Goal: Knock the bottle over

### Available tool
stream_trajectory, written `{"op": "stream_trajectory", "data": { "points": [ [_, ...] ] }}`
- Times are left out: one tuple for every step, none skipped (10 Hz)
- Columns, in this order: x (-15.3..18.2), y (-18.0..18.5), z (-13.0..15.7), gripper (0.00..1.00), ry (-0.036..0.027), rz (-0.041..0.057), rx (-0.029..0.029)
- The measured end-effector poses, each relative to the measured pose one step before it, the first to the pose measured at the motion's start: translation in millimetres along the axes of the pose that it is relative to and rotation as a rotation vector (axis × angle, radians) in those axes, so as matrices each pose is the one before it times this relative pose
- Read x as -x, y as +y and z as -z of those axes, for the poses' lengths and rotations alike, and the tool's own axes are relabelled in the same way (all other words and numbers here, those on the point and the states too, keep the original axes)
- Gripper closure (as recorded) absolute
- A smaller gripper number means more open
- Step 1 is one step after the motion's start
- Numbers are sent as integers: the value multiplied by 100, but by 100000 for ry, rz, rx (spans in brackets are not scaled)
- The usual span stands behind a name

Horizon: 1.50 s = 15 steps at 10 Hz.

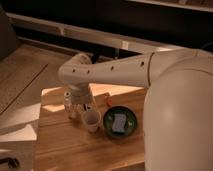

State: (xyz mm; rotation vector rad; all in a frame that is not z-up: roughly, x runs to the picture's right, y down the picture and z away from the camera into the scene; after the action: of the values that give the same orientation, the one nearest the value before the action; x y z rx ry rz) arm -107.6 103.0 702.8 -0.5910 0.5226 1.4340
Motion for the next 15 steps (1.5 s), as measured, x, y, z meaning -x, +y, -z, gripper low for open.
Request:
{"op": "stream_trajectory", "data": {
  "points": [
    [68,93,49,35,-61,232,-76],
    [618,91,33,35,-159,1553,-1098],
    [814,653,-139,35,163,2435,-507],
    [1092,1199,-407,35,686,3623,-330],
    [1226,1680,-556,35,1375,4514,-41],
    [982,963,-499,35,1135,2708,-109],
    [636,831,-376,35,1634,1894,121],
    [56,1095,-467,35,3190,1881,292],
    [35,28,-70,35,433,78,-75],
    [32,-133,22,35,-79,-211,-60],
    [11,-178,-19,35,18,-287,-35],
    [10,6,-36,35,-2,2,-11],
    [164,19,-6,35,-257,-267,739],
    [1019,-1083,-181,35,-1856,-1003,-186],
    [896,-610,-83,35,-1657,41,488]
  ]
}}
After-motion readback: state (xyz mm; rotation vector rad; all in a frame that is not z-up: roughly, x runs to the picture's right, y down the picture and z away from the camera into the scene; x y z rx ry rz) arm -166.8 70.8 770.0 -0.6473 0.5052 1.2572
